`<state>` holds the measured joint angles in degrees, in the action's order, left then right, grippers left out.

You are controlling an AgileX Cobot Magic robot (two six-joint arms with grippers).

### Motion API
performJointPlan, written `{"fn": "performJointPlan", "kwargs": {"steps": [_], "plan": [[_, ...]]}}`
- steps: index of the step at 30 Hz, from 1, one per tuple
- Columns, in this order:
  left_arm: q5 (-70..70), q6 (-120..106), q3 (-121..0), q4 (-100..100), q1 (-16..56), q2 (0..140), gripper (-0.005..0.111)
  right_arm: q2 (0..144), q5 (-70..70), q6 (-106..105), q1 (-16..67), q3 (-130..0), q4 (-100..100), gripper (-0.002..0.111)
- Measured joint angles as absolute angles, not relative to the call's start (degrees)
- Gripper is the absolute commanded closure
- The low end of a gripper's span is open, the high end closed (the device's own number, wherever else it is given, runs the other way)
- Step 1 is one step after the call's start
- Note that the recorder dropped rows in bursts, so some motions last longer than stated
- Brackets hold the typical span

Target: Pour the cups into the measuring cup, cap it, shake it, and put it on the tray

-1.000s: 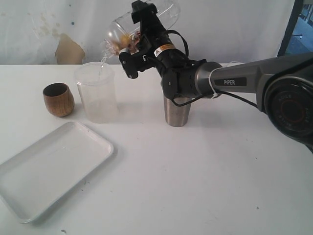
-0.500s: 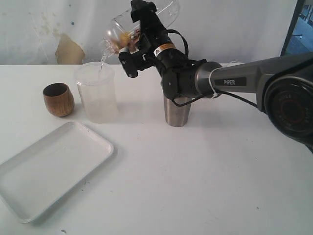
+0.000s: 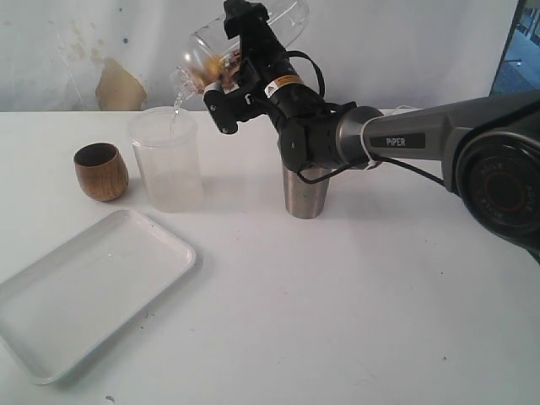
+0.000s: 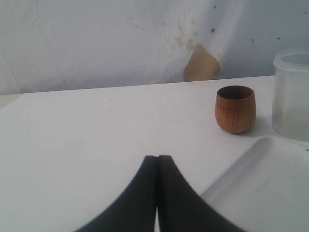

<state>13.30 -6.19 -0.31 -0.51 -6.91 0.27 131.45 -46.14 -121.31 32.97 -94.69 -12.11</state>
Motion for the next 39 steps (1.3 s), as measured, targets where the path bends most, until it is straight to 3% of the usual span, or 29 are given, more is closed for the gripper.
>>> {"fn": "performJointPlan", "kwargs": {"steps": [39], "plan": [[13.3,-6.2,-0.3,-0.5,-6.9,0.3,0.107,131.5,-47.3,-121.3,33.0,-94.7,-9.0,0.108]]}}
